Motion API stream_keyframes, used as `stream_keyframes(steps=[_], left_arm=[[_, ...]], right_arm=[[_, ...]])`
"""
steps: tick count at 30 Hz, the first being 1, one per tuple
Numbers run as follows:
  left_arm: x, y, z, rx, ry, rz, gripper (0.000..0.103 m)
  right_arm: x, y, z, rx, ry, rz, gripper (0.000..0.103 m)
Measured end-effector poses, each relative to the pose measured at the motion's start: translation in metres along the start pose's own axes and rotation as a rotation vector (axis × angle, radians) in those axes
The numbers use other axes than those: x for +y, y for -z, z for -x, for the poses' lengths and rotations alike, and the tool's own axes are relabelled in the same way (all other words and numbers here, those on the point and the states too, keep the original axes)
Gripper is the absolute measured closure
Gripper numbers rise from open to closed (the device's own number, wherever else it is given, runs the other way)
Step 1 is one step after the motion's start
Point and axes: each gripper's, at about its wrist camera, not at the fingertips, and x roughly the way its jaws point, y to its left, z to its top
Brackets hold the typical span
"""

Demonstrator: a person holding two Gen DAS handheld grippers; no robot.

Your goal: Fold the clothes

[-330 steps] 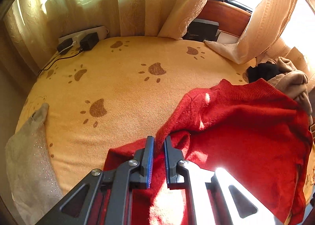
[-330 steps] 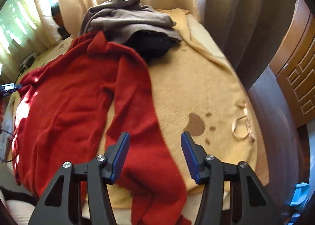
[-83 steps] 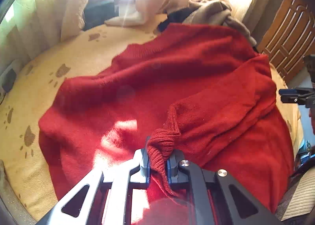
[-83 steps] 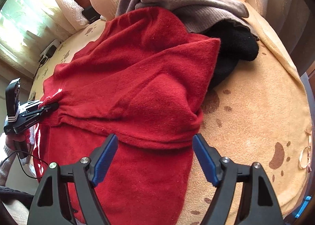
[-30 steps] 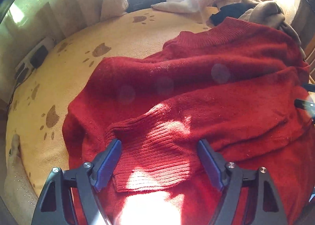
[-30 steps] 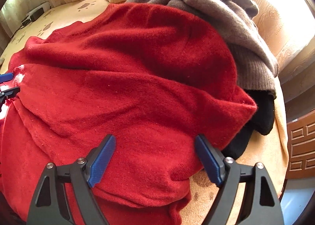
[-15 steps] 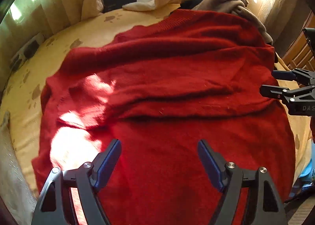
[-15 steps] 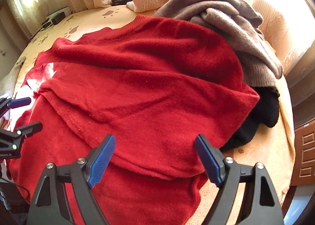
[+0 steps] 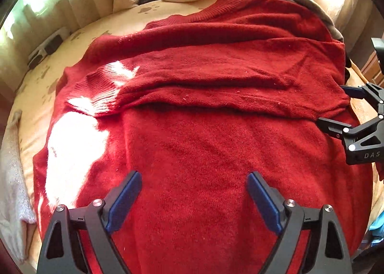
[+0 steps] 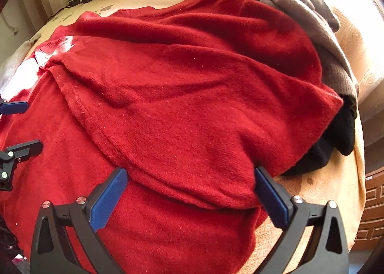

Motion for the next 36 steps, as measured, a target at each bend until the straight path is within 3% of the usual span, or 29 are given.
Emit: stream_keyframes(steps=[7,11,13,16,19,22,26,29,32,36], left_arm=[[0.016,0.057,0.050,-0.025,0.030,0.084,0.011],[0.051,0.096,0.066,-0.019,0.019,0.180,0.011],[0.077,0.107,0.074,-0.034,0.007,0.237,0.011],[0.125,0.121,0.088,-0.058,-0.049,0.326,0.011],[0.178,0.139,0.110,-0.087,-0.143,0.434,0.011],[0.225,0.168,0.133,-0.118,-0.200,0.548,0.011],[0.259,0.207,0.144,-0.108,-0.230,0.617,0.011],[0.268,0.230,0.138,-0.081,-0.214,0.647,0.011],[0.271,0.249,0.131,-0.057,-0.190,0.668,0.011],[0.272,0.256,0.120,-0.040,-0.148,0.667,0.011]], right_arm=[[0.000,0.005,0.010,-0.061,0.000,0.016,0.000],[0.001,-0.006,0.016,0.022,-0.001,0.015,0.000],[0.010,-0.011,0.035,-0.010,-0.030,0.024,0.001],[0.045,-0.017,0.078,-0.126,-0.101,0.103,0.003],[0.112,-0.010,0.108,-0.192,-0.227,0.299,0.005],[0.209,0.019,0.125,-0.256,-0.276,0.599,0.008],[0.299,0.066,0.138,-0.315,-0.321,0.924,0.015],[0.353,0.076,0.124,-0.321,-0.358,1.043,0.015],[0.370,0.070,0.108,-0.285,-0.337,1.037,0.015],[0.336,0.038,0.075,-0.216,-0.174,0.821,0.015]])
